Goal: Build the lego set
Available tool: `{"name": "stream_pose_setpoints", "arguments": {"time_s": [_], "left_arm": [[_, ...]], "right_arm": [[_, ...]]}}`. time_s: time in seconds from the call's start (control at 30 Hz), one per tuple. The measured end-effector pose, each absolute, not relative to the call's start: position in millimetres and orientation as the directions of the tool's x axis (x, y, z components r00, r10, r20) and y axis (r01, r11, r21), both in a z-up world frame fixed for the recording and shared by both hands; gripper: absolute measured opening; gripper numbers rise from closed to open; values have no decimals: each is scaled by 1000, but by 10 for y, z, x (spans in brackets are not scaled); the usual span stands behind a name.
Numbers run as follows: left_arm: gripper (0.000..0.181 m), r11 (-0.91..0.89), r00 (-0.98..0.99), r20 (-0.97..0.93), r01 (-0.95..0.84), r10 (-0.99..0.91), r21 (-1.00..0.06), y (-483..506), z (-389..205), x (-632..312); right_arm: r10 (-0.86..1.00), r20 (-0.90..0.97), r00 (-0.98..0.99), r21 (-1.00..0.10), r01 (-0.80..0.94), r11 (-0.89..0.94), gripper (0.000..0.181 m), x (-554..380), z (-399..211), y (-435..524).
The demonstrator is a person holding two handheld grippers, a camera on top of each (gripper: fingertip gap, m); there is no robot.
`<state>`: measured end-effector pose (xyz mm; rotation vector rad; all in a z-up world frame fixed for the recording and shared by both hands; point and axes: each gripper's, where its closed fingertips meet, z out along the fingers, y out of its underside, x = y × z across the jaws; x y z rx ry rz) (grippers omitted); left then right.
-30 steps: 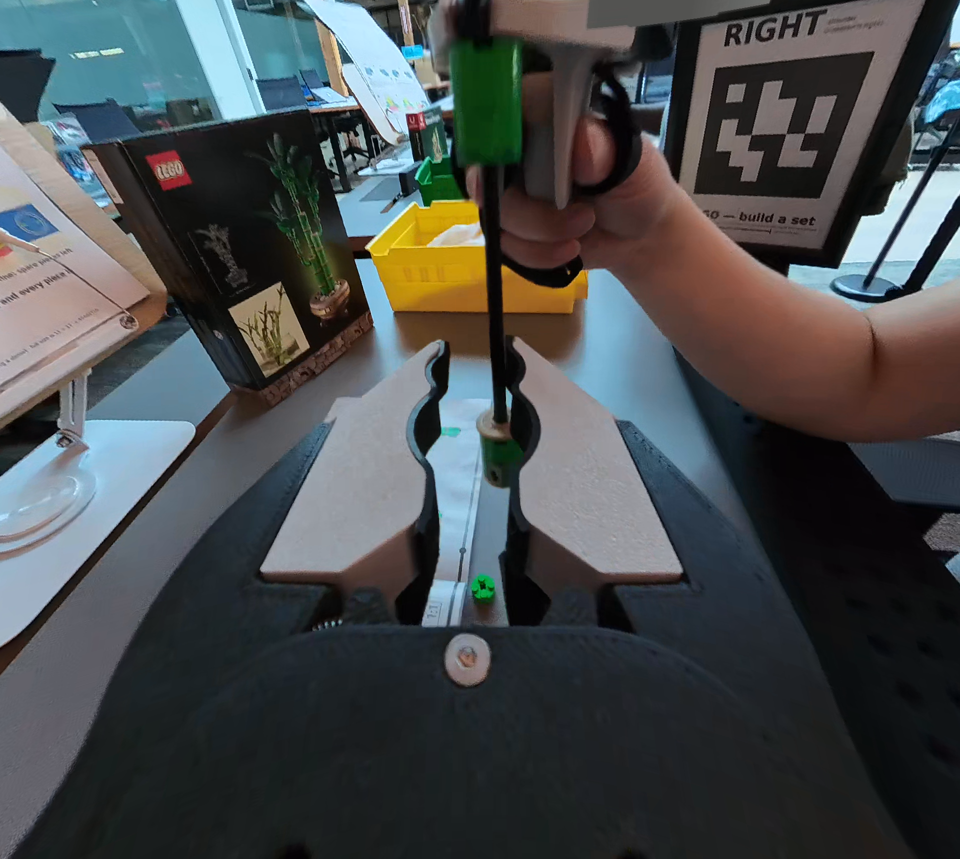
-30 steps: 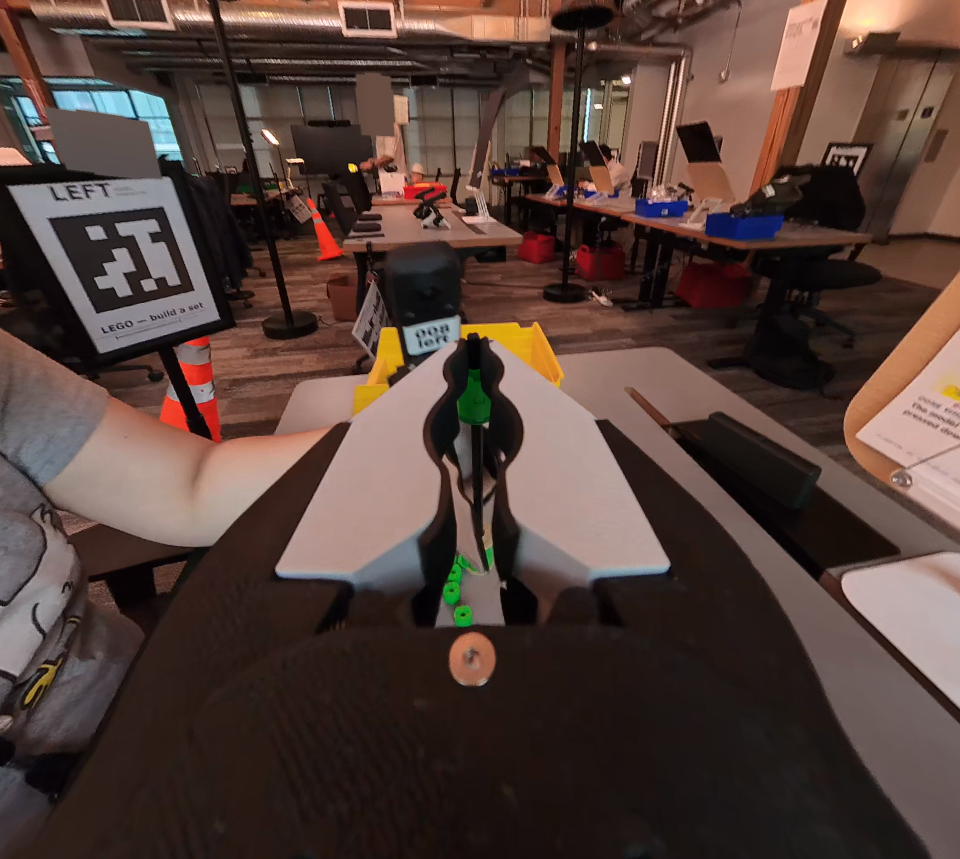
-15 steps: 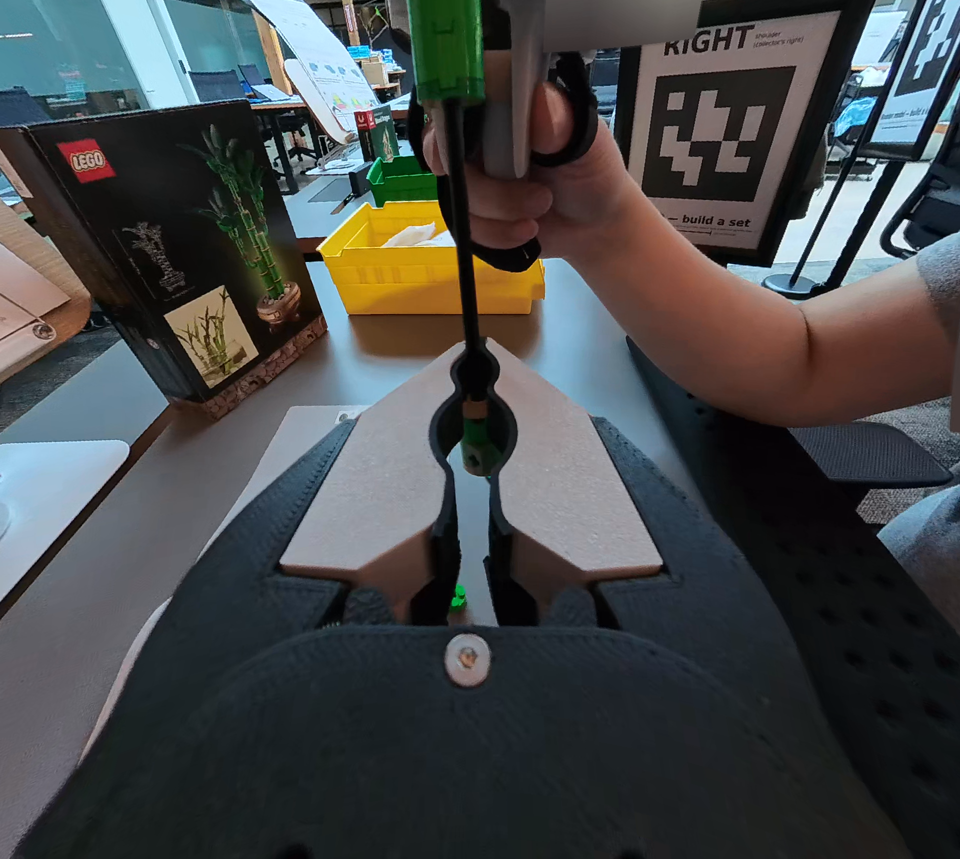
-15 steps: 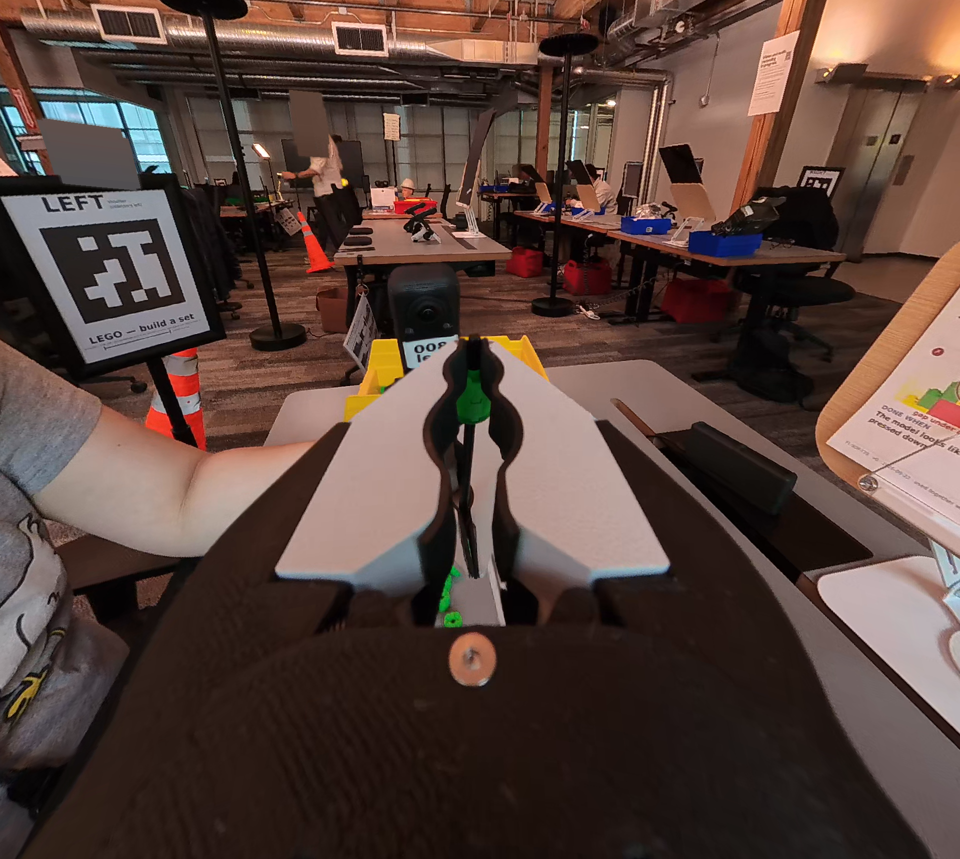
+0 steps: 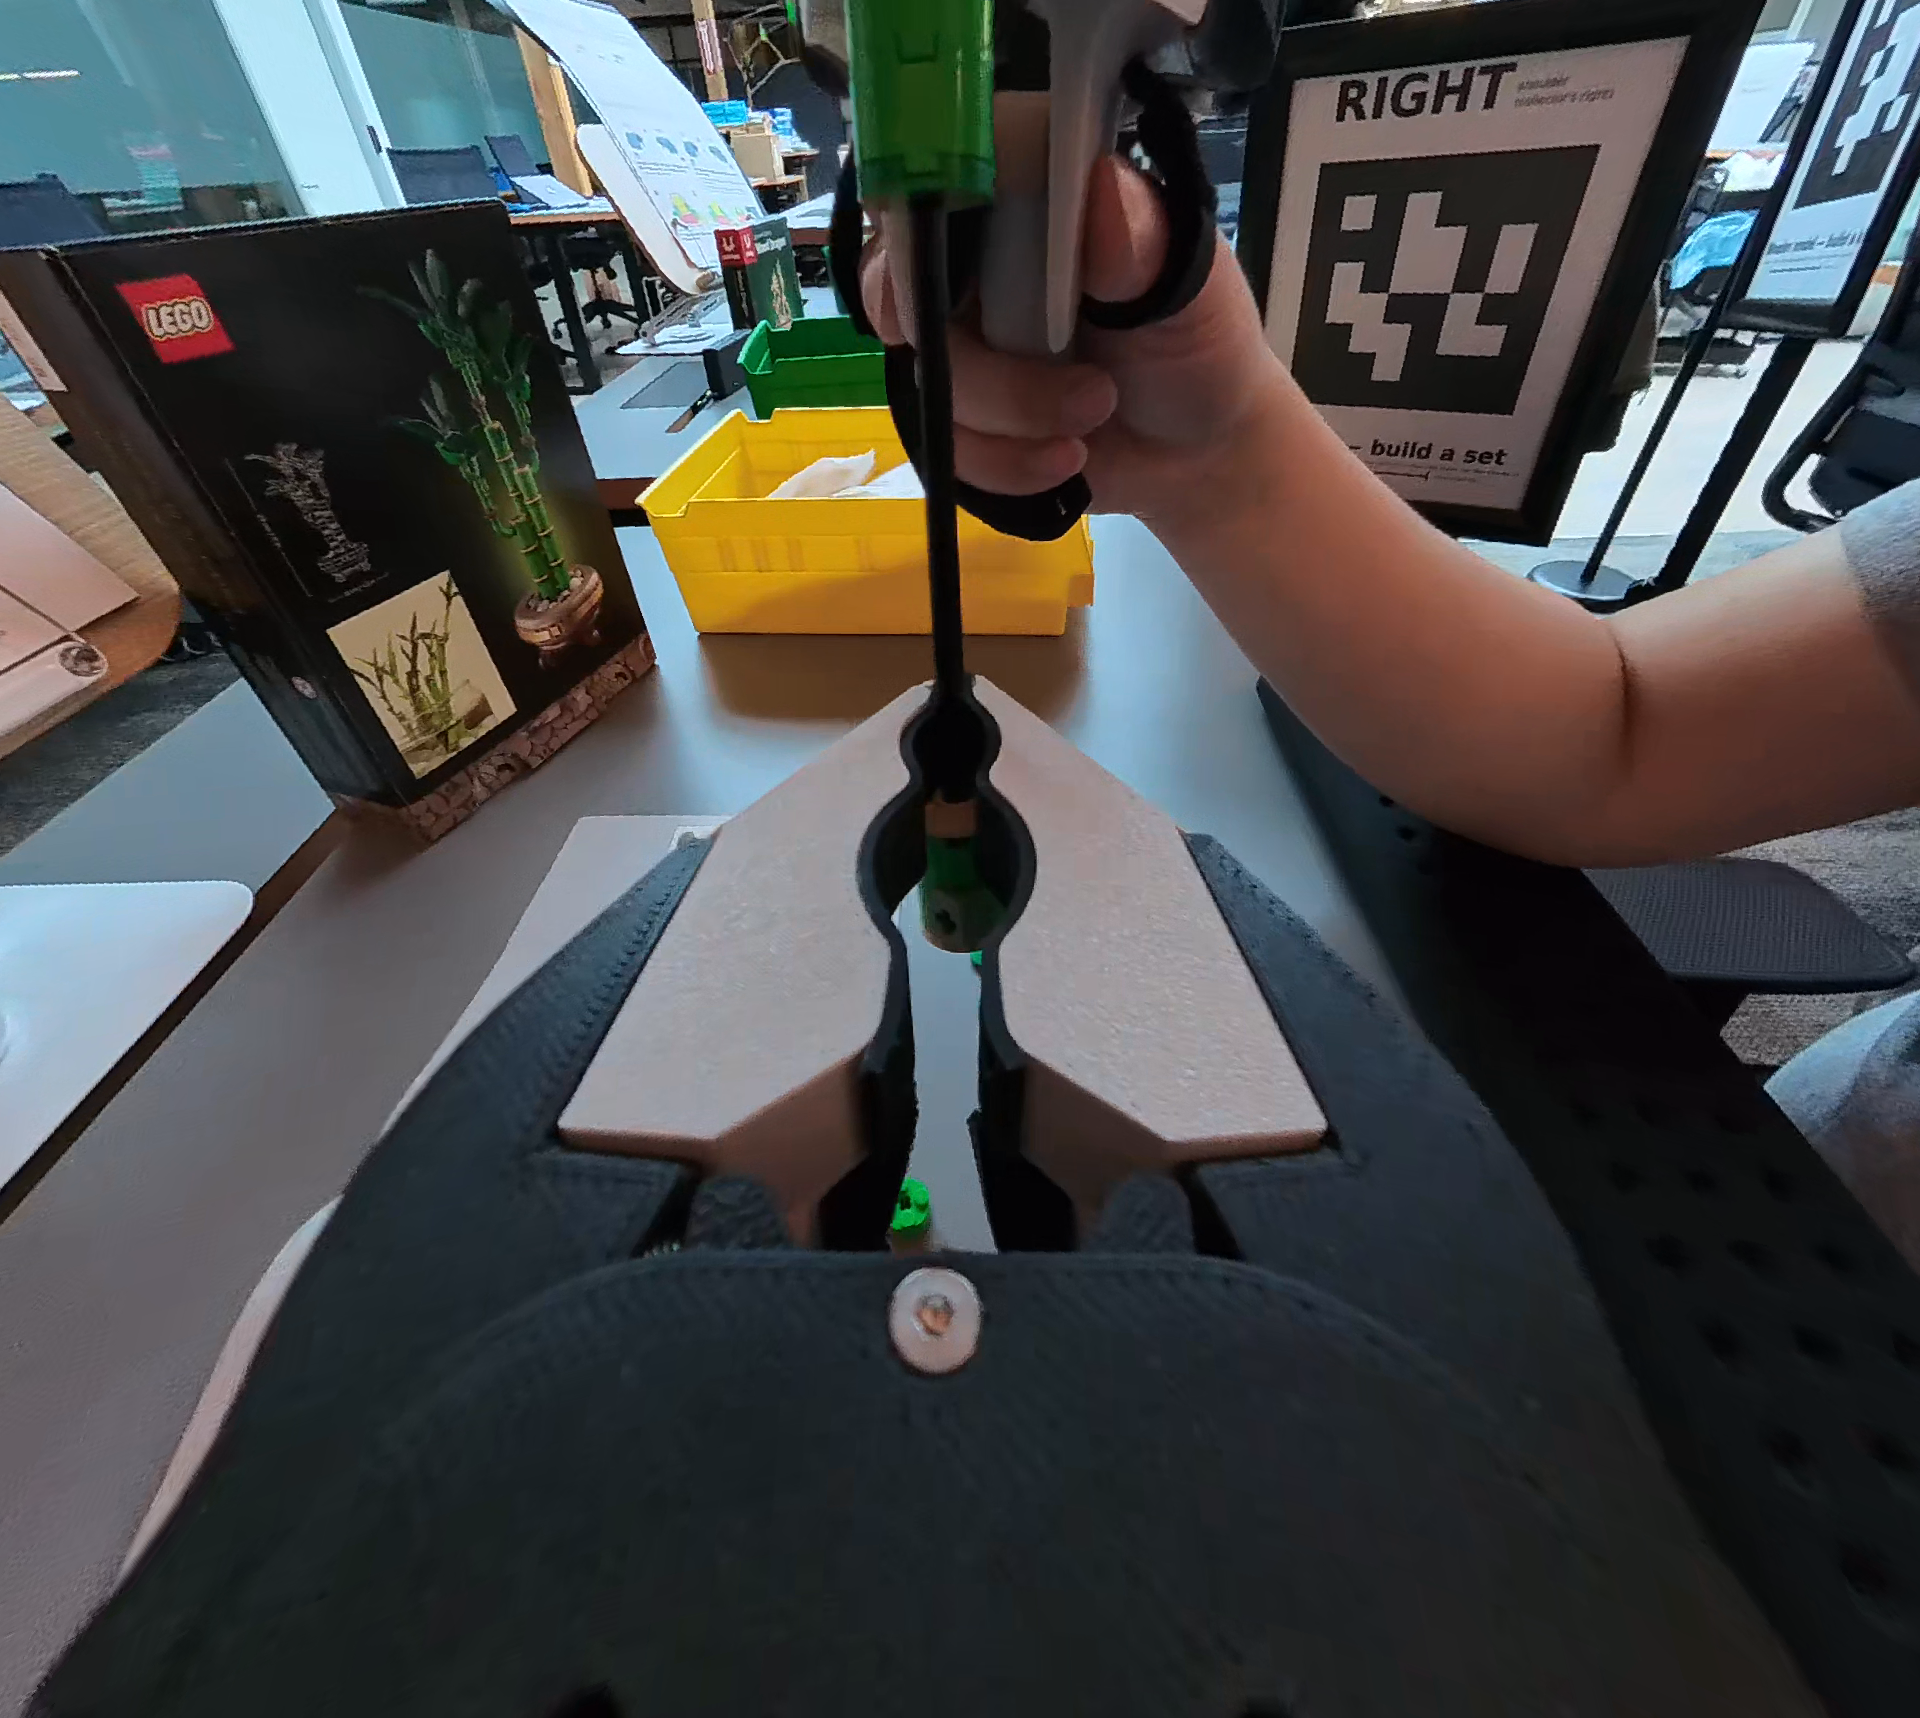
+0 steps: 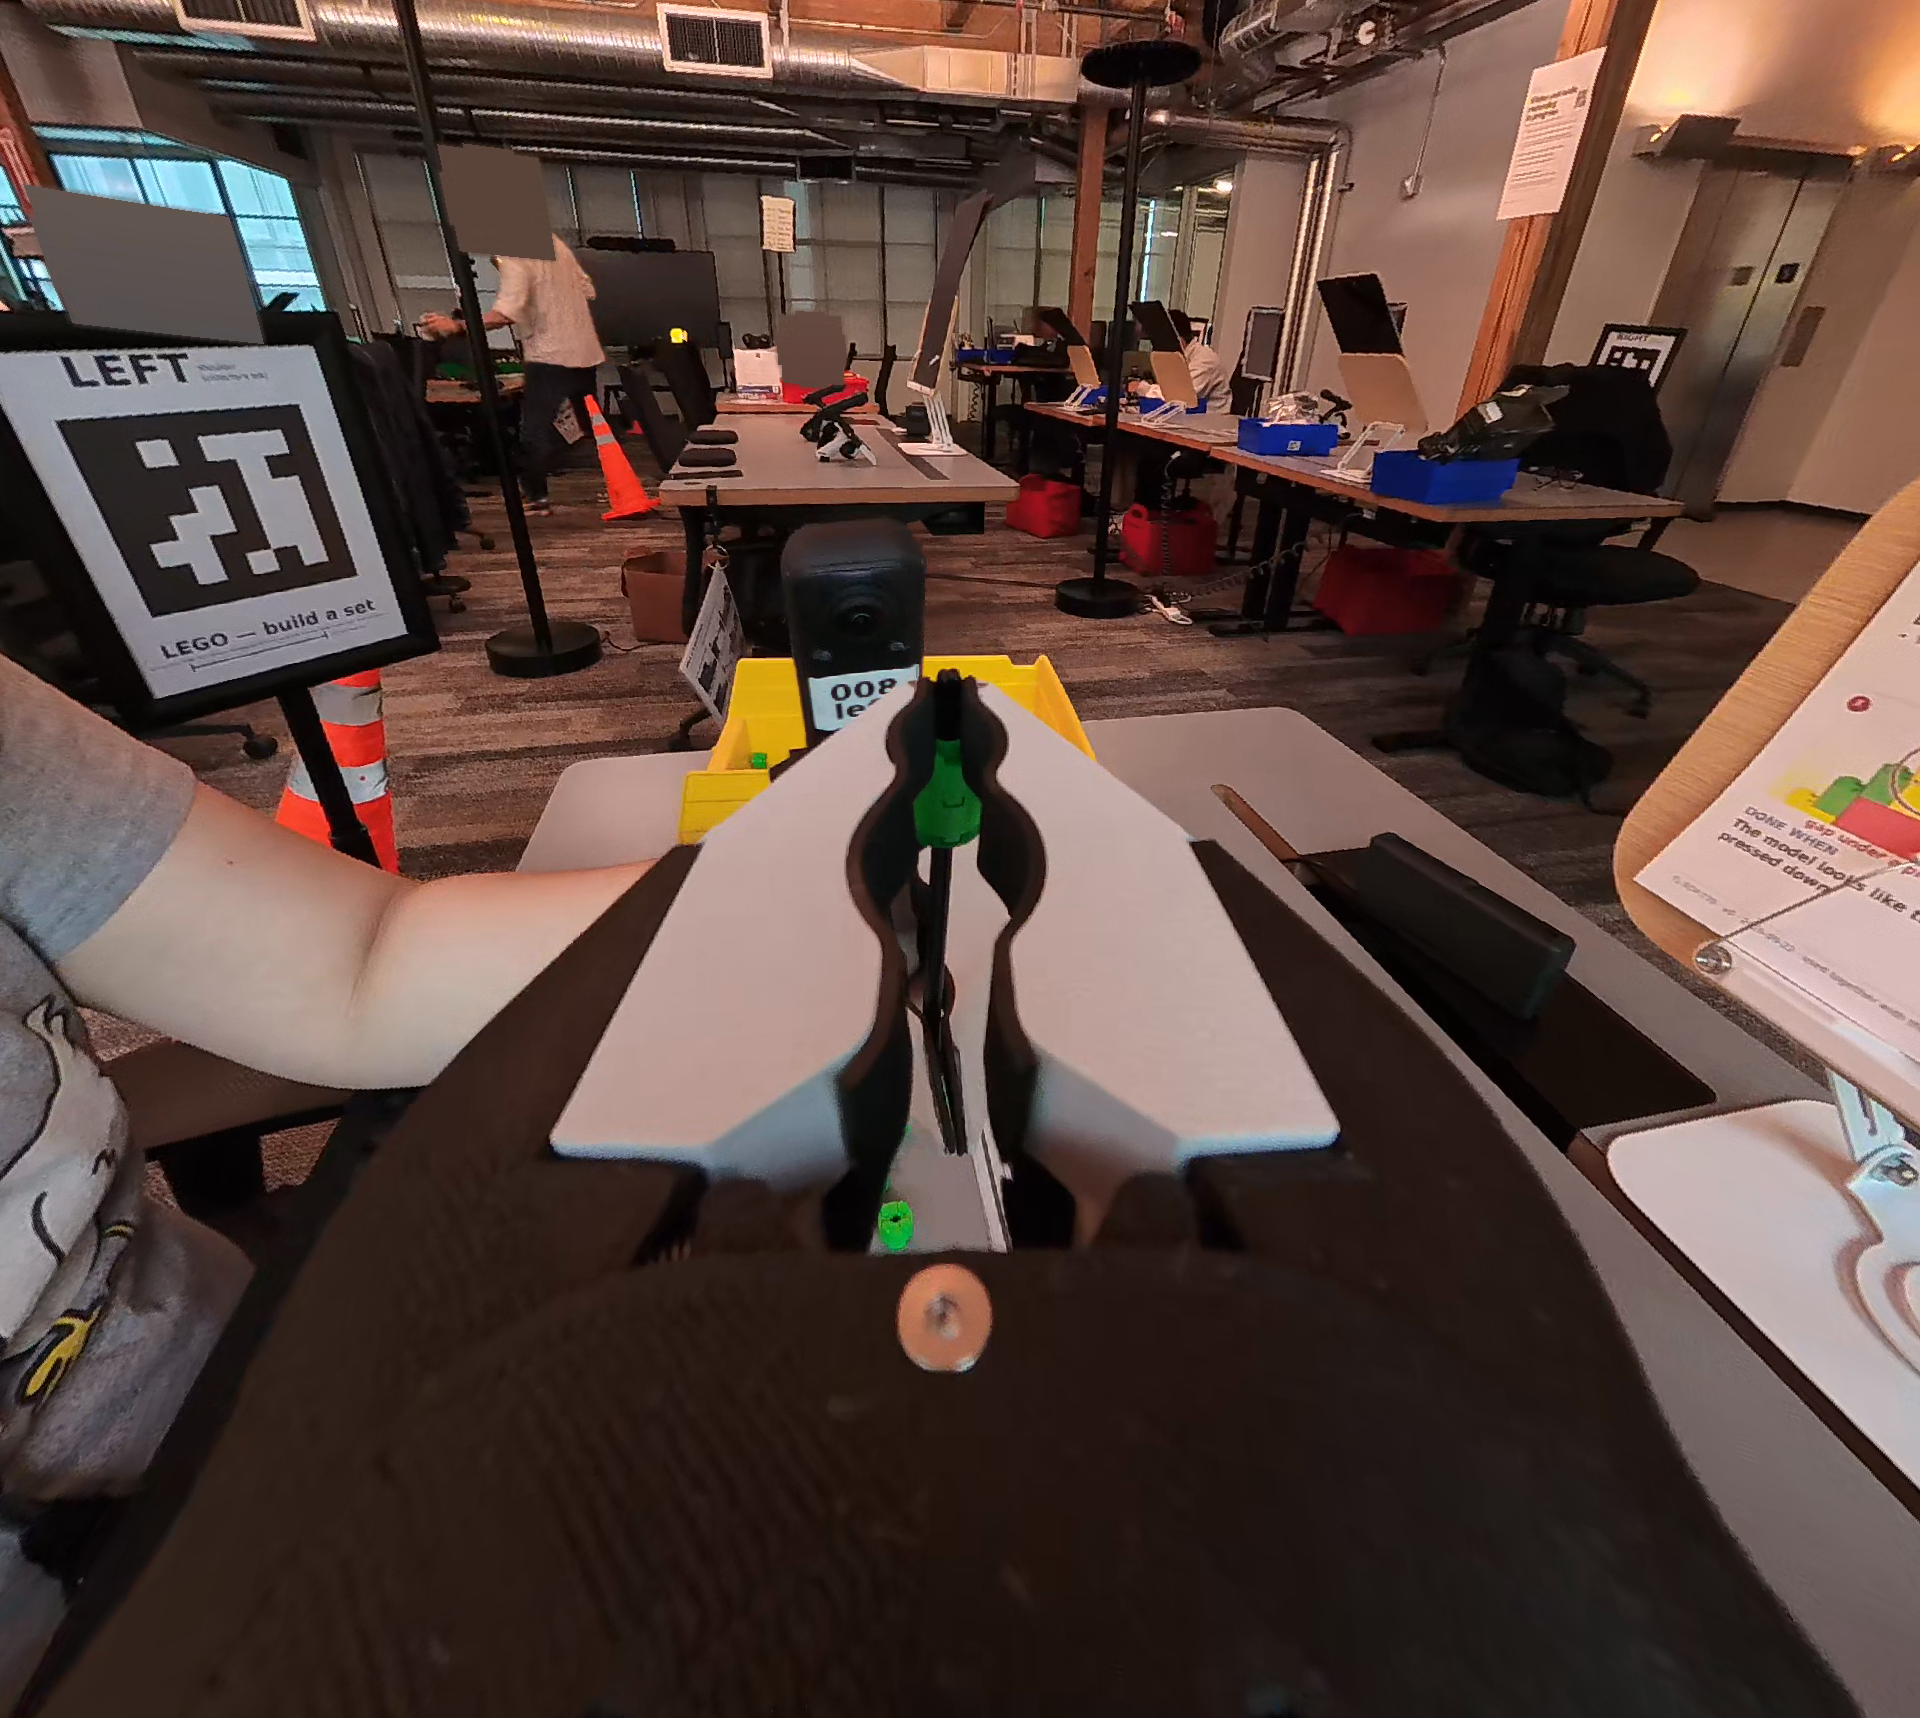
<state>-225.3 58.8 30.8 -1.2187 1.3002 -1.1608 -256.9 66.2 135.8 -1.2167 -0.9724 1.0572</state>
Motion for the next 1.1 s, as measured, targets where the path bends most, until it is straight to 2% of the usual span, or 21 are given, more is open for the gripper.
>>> {"name": "stream_pose_setpoints", "arguments": {"time_s": [0.57, 0.87, 0.97, 1.1], "left_arm": [[0, -35, -56, 44, -148, -997, -988, 550, 254, -2224], [0, -69, -42, 77, -159, -996, -985, 603, 198, -2220], [0, -72, -38, 78, -154, -996, -985, 616, 195, -2221], [0, -54, -36, 59, -136, -998, -989, 617, 207, -2223]], "right_arm": [[970, -50, 239, -992, -122, -21, 4, -2448, 1309, 764], [969, -173, 177, -974, -179, -141, 4, -2406, 1244, 854], [962, -188, 196, -969, -195, -150, 13, -2336, 1252, 904], [963, -186, 195, -952, -276, -128, 13, -2201, 1386, 897]]}}
